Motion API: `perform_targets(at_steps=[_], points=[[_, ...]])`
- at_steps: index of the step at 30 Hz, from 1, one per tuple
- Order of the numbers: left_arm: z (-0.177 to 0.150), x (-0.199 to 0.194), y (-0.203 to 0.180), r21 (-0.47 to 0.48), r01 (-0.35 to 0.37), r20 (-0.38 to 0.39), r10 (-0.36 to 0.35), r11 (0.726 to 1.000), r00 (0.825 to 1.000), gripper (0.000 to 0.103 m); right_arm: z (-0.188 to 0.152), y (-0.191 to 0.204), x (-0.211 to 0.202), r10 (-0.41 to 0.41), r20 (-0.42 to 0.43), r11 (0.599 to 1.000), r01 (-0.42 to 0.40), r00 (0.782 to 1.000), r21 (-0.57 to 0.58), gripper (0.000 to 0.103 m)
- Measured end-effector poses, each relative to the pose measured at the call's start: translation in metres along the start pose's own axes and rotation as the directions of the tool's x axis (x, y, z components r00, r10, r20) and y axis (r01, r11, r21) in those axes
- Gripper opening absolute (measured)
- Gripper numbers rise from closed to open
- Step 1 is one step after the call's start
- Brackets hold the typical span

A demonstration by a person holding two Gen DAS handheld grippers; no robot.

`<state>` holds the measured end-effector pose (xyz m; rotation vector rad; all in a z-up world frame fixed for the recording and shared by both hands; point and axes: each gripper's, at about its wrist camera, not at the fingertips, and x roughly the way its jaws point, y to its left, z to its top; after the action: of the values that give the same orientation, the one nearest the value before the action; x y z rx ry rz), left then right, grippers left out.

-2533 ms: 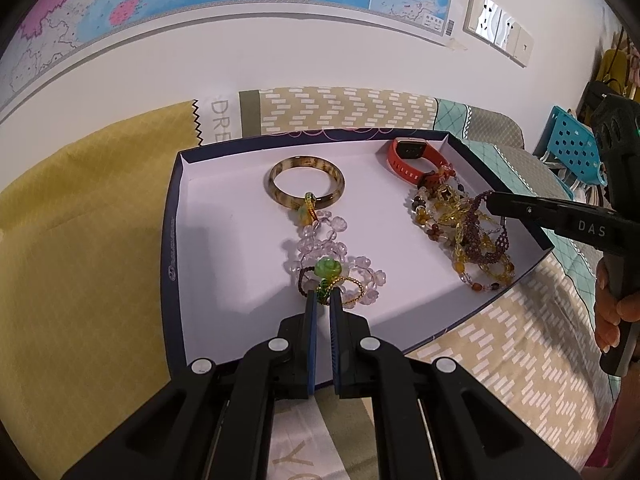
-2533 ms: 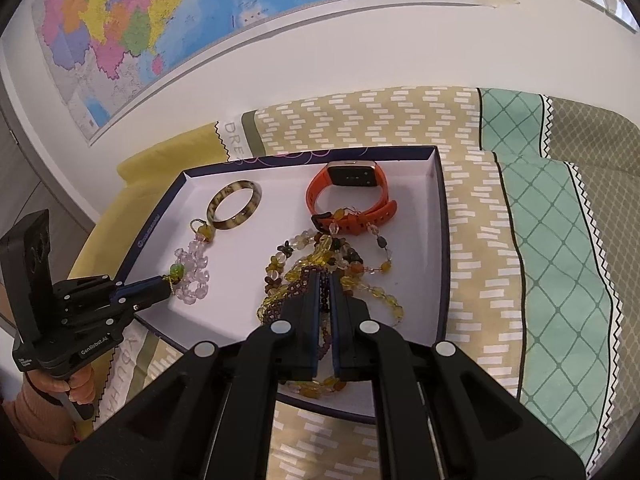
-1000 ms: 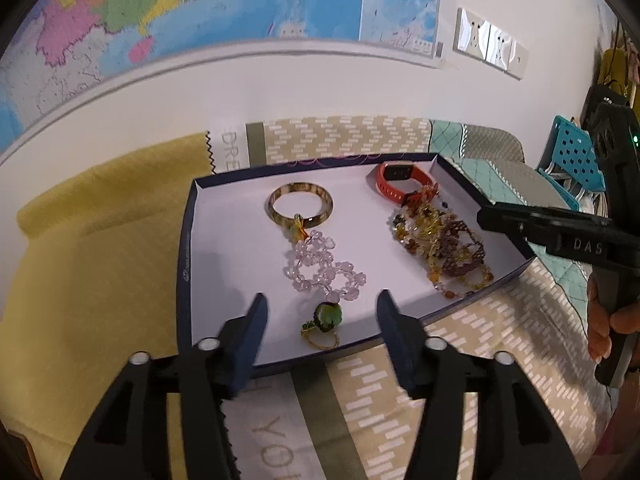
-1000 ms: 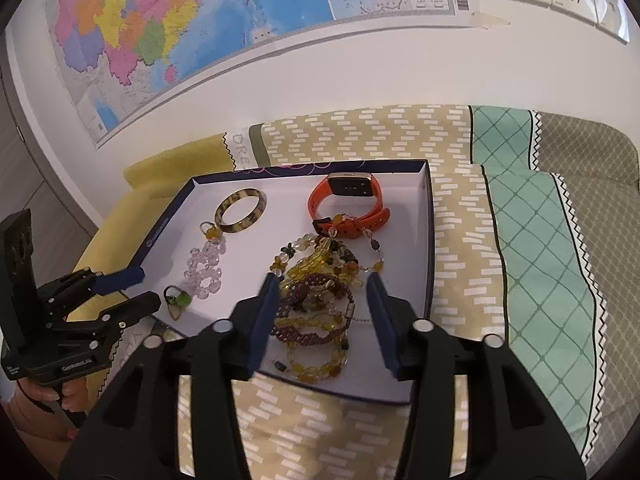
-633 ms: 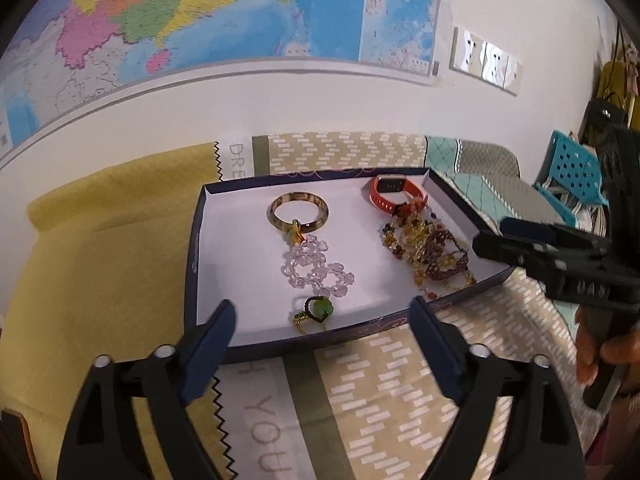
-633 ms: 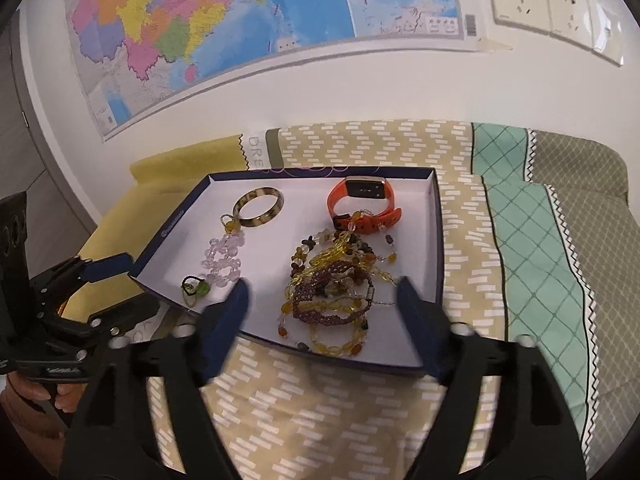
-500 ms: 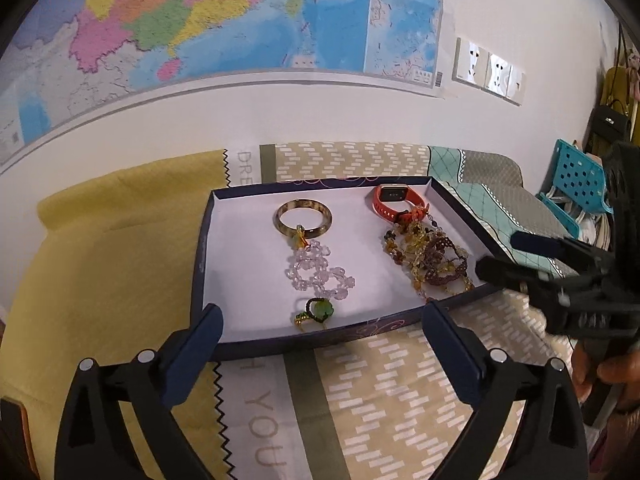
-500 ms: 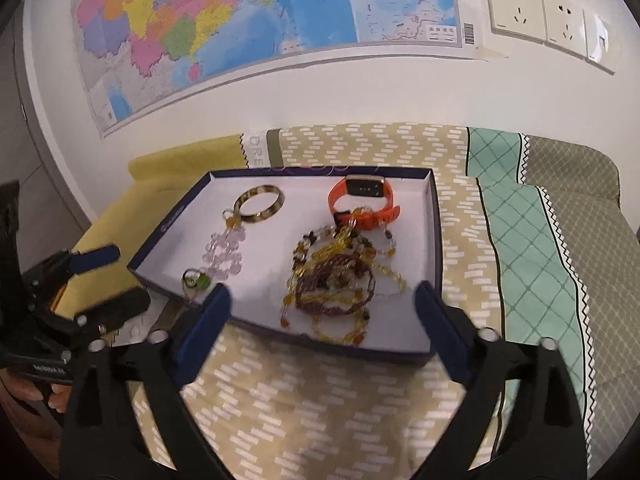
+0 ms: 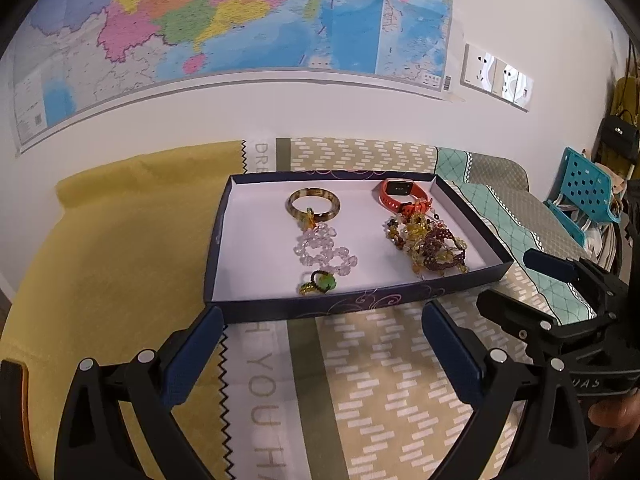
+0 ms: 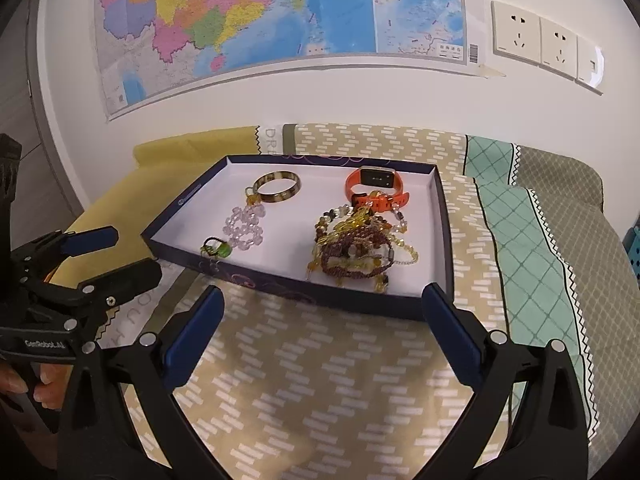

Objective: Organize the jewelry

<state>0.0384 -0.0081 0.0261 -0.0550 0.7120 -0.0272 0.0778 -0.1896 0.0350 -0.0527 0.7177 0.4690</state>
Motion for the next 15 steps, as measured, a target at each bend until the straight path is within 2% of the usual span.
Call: perform_targets(at_steps=[15], points=[[-0.0057, -0.0072, 0.0053, -0.020, -0.014, -0.005, 0.014, 1.000, 1.000, 0.096, -0.0076, 0.0057, -0.0035, 0.007, -0.013, 1.000, -0.007, 1.000, 0.020, 0.097]])
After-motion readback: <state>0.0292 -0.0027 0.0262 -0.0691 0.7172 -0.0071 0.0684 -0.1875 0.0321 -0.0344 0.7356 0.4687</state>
